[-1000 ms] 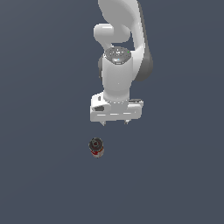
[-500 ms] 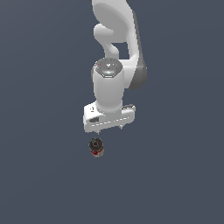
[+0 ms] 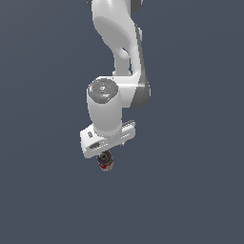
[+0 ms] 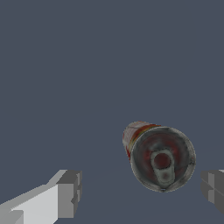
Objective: Pick up the object and move it to a goal position.
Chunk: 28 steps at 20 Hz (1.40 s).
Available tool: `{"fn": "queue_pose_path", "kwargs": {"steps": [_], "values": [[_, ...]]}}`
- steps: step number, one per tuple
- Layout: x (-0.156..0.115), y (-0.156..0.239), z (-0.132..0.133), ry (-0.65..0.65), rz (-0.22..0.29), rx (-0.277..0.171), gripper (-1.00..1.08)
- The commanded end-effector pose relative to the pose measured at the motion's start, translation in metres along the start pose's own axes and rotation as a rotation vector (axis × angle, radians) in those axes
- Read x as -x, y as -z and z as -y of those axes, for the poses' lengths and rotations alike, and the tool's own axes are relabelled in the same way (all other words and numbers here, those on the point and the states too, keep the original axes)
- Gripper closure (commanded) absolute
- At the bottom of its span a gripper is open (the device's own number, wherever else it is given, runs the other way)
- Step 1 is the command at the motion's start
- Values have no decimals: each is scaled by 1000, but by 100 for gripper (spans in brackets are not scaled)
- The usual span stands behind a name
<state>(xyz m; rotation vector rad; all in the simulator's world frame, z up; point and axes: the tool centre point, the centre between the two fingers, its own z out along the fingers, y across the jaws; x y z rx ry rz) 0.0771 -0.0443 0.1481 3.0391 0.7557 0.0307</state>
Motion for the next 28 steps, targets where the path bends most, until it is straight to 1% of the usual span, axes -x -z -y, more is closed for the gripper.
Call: {"fn": "queue_pose_path", "kwargs": {"steps": [1, 10, 19, 22, 28], "values": [[0, -6, -9, 49, 5, -4, -92], [1, -19, -29, 154, 14, -14, -92], [2, -23, -33, 170, 15, -15, -92], [2, -32, -33, 170, 15, -15, -92], [3, -64, -32, 174, 15, -16, -92]]}}
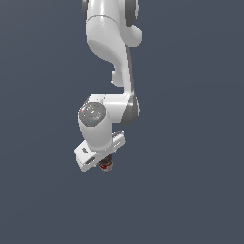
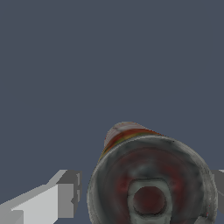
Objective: Pick up the object and move it to a goal position.
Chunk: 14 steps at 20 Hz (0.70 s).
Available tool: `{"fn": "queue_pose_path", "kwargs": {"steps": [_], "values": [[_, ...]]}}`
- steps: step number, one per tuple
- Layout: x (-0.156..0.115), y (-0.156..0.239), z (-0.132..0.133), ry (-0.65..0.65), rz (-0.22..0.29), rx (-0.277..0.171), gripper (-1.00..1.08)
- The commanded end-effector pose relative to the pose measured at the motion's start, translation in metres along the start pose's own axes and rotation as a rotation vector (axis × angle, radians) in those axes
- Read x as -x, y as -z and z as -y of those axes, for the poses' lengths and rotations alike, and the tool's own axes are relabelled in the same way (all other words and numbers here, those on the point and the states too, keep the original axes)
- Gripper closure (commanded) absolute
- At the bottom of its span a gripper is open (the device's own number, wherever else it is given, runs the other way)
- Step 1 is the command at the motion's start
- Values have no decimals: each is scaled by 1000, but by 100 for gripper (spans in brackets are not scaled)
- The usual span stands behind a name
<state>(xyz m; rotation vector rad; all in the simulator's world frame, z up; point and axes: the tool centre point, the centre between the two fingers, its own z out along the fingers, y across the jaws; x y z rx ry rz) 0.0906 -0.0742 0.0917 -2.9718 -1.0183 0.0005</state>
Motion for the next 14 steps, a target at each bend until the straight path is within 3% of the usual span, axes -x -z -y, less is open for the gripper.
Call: {"fn": "queue_pose_path", "kwargs": {"steps": [1, 8, 9, 14], "values": [[0, -11, 0, 1, 0, 0, -92], [-1, -14, -1, 1, 0, 0, -92], [-1, -14, -1, 1, 0, 0, 108], [-1, -14, -1, 1, 0, 0, 108]]}}
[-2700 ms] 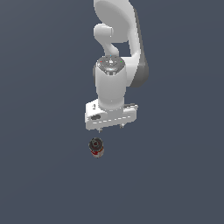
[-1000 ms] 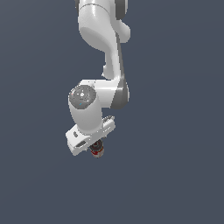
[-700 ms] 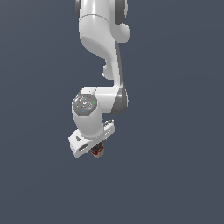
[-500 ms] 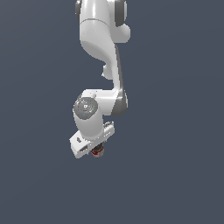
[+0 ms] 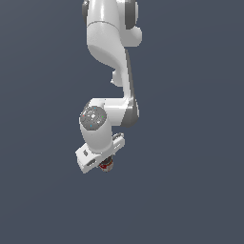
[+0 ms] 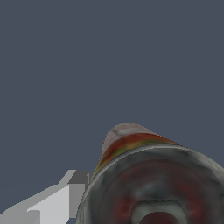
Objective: Pick up the object and move it to a goal position.
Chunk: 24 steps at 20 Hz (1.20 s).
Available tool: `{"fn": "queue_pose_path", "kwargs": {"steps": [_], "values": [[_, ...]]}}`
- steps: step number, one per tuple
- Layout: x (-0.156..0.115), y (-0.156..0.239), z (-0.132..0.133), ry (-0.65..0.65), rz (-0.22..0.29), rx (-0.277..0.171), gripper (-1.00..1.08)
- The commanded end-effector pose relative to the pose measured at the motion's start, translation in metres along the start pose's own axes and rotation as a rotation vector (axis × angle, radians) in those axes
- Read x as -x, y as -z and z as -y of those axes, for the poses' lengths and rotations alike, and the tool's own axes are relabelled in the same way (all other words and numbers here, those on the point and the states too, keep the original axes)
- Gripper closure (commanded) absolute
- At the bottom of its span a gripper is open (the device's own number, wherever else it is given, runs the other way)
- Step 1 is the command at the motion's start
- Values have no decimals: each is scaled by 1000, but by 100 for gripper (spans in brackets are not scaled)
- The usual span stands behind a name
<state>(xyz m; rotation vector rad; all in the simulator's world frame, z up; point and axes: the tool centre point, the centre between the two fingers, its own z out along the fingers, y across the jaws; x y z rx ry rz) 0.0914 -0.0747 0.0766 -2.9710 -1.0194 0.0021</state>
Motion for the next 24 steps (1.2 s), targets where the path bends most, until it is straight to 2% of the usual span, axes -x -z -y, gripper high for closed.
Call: {"fn": "queue_pose_path", "kwargs": {"steps": [1, 8, 14, 19, 24], "values": [[0, 1, 0, 0, -1, 1, 108], [0, 1, 1, 0, 0, 0, 108], [0, 8, 13, 0, 0, 0, 108], [0, 20, 33, 0, 0, 1, 108], [0, 40, 66, 0, 1, 1, 108]]}}
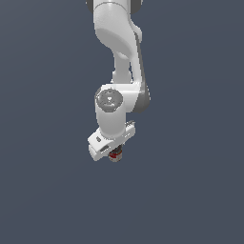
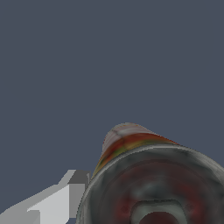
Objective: Pick up the object and move it to a goal position.
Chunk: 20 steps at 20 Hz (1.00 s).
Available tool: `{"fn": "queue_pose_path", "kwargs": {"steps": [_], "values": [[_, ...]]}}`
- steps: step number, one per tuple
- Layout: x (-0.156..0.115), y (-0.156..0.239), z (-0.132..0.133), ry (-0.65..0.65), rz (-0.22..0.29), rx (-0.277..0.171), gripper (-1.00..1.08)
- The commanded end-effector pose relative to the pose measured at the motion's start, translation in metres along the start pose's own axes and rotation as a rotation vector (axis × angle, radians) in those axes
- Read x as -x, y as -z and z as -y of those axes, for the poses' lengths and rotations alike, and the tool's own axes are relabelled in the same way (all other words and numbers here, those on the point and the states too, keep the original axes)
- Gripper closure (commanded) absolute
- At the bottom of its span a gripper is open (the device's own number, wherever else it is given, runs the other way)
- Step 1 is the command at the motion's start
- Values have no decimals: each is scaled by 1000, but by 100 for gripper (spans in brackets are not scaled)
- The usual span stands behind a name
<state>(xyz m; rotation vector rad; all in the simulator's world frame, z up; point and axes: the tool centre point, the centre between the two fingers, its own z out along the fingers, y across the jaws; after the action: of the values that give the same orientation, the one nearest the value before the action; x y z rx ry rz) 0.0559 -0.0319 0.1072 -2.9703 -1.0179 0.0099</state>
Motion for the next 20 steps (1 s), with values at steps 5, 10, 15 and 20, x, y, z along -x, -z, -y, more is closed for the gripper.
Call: {"fn": "queue_pose_path", "kwargs": {"steps": [5, 10, 15, 20], "values": [[-1, 37, 56, 1, -3, 4, 108], [-1, 68, 107, 1, -3, 6, 108], [-1, 100, 159, 1, -2, 6, 108], [-3, 129, 206, 1, -2, 6, 108]]}}
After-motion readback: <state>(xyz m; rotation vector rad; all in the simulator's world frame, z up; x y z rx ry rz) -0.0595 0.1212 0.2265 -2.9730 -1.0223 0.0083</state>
